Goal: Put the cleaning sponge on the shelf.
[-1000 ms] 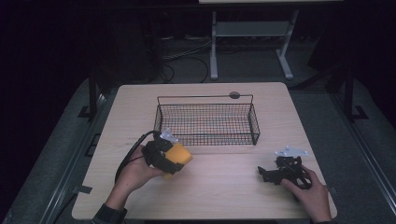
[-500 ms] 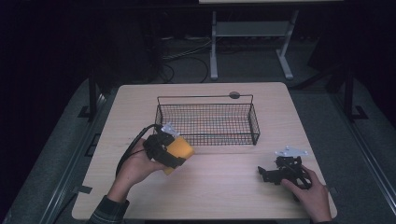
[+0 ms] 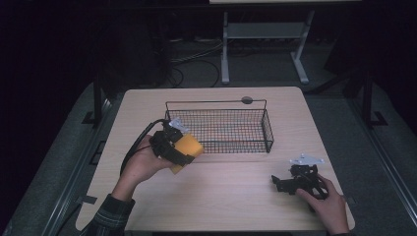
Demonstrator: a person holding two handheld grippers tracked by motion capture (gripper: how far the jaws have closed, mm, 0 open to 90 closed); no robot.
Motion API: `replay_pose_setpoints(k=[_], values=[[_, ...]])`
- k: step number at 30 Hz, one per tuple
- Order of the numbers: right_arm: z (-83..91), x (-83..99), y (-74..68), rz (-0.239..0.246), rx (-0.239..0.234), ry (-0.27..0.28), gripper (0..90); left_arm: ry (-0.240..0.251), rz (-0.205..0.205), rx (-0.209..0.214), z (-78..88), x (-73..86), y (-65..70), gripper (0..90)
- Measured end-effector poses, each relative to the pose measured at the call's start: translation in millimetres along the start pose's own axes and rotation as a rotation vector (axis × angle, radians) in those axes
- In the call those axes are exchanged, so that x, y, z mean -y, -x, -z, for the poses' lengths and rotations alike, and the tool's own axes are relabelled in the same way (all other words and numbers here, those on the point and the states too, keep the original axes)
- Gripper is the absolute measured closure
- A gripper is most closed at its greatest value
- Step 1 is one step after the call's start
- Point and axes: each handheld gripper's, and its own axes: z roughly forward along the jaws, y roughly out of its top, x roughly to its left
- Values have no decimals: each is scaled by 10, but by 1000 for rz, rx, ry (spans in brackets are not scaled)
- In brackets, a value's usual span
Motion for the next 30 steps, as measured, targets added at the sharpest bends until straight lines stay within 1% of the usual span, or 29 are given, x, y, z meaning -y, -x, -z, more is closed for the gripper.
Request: replay_pose_setpoints(k=[16,17,18,19,23,24,30], values=[[0,0,0,0,-1,-1,0,-7,-4,-6,0,-163,-143,228],[0,0,0,0,-1,-1,0,-10,-13,-3,-2,-183,-168,229],[0,0,0,0,-1,-1,0,-10,-6,-2,-5,-191,-178,229],[0,0,0,0,-1,-1,0,-15,-13,-5,-7,-200,-197,228],[0,0,0,-1,-1,-1,0,-17,-8,0,-29,-216,-242,228],[0,0,0,-1,-1,-1,0,-18,-5,2,-47,-225,-275,228],[0,0,0,0,-1,-1,0,-27,-2,-6,-75,-270,-369,228]])
